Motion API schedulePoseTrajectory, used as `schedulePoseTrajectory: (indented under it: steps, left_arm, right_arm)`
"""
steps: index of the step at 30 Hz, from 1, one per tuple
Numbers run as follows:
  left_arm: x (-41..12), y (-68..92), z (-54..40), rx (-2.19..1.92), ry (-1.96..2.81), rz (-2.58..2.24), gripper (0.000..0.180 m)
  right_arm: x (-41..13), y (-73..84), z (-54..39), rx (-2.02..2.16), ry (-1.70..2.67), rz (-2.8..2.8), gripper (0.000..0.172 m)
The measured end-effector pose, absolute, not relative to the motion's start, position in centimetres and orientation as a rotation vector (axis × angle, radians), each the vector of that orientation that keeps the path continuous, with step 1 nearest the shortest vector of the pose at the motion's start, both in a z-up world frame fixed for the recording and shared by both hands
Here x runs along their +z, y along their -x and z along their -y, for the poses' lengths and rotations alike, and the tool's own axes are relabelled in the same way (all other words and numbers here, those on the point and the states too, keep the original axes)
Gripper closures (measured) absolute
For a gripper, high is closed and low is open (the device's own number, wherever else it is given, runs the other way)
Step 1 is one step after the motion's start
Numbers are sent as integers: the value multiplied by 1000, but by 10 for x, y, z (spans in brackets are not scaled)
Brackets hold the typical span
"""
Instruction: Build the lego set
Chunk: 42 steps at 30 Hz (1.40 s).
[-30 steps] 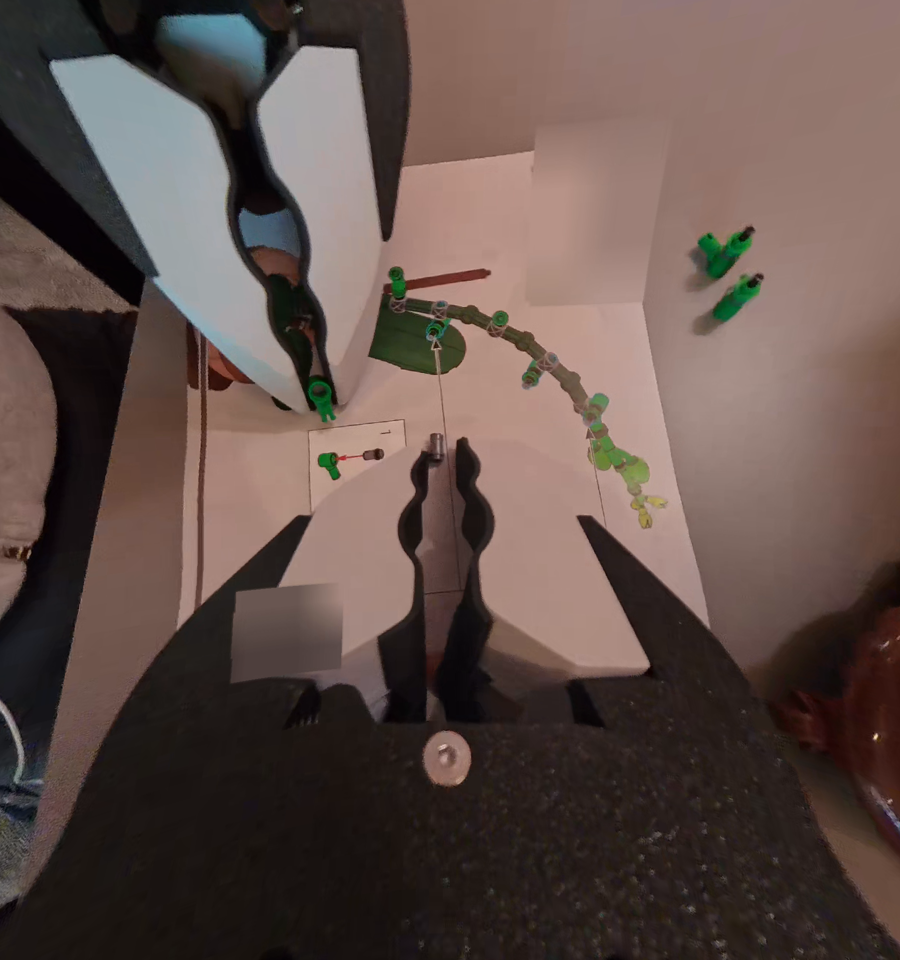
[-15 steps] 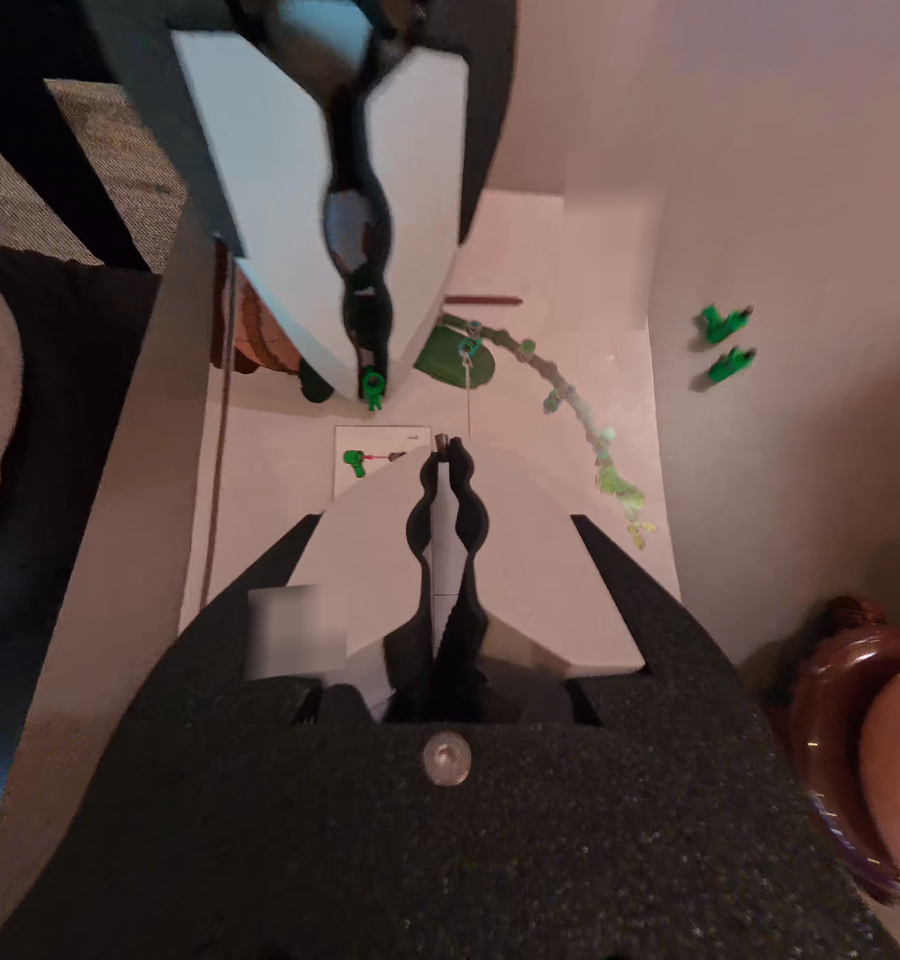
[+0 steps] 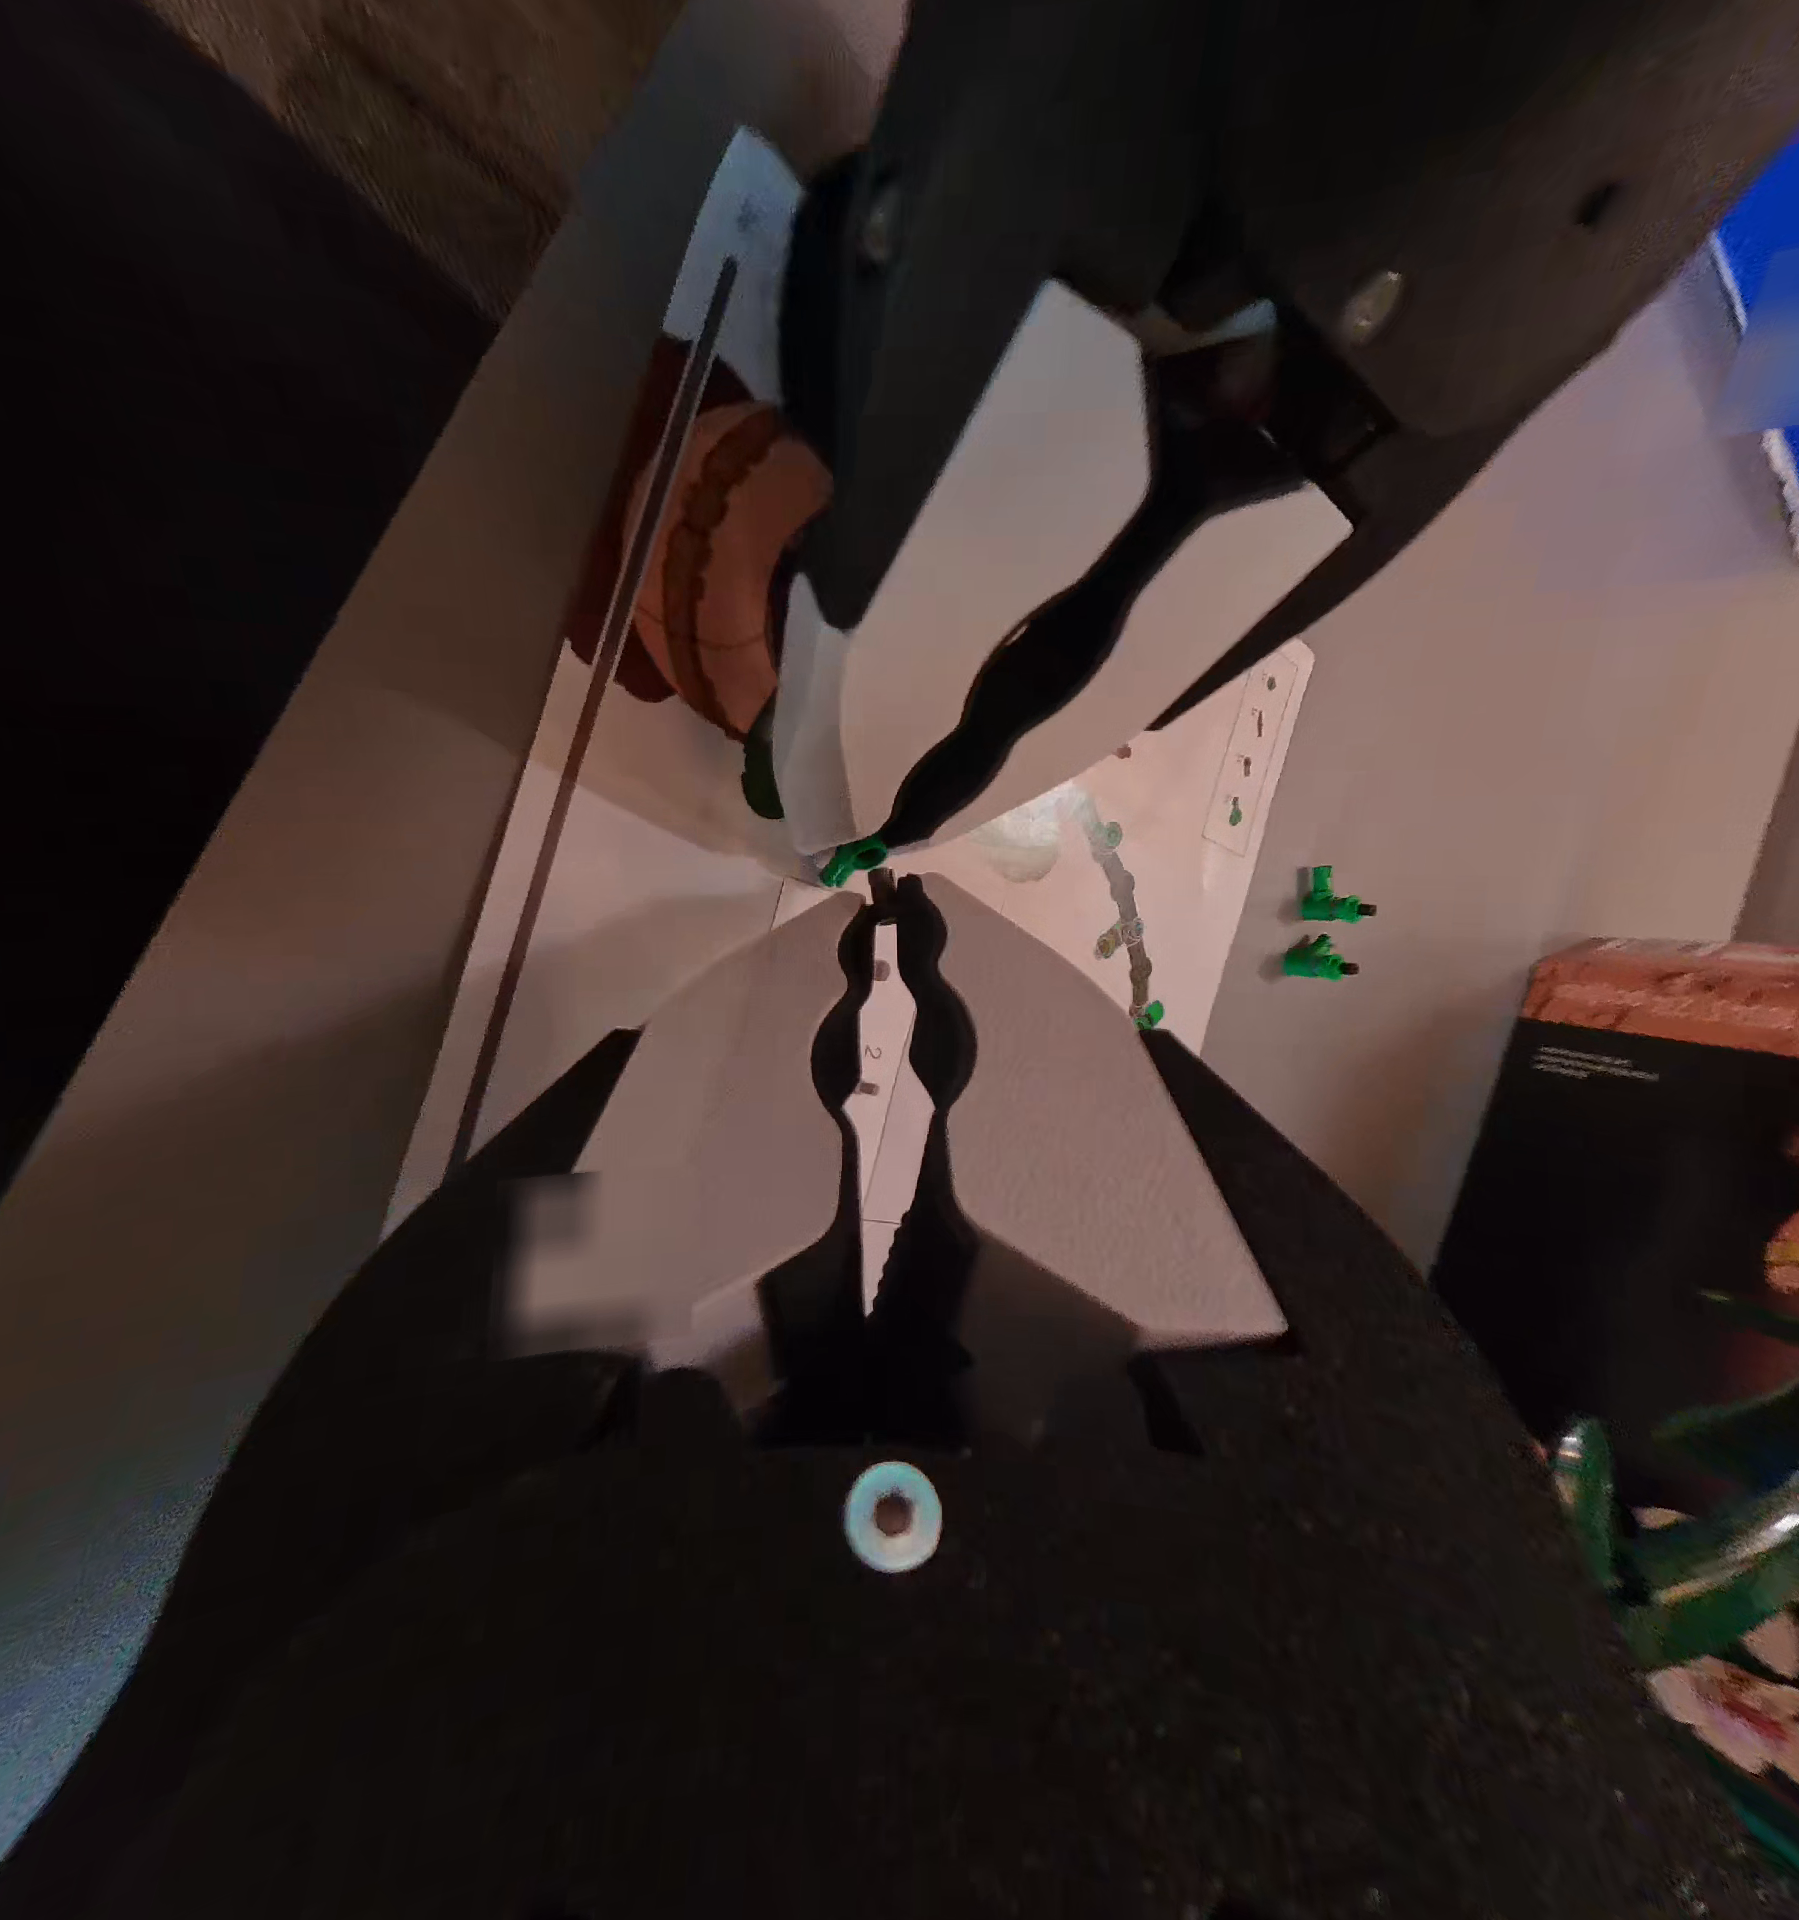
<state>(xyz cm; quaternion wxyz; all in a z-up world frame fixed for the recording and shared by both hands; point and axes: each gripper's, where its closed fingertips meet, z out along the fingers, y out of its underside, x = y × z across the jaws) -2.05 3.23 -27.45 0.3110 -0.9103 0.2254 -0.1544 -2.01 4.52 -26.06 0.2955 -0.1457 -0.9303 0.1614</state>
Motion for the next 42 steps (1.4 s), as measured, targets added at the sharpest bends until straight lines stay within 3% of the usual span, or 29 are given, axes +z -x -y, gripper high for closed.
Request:
schedulePoseTrajectory:
  steps: [24, 42]
  left_arm:
    - [-274, 20, -32, -423, 2382, -597, 175]
    - [-272, 17, -37, -508, 2344, -436, 175]
  right_arm:
    - [-264, 21, -41, 258, 129, 2403, 168]
    - [-266, 20, -46, 2, 282, 2057, 169]
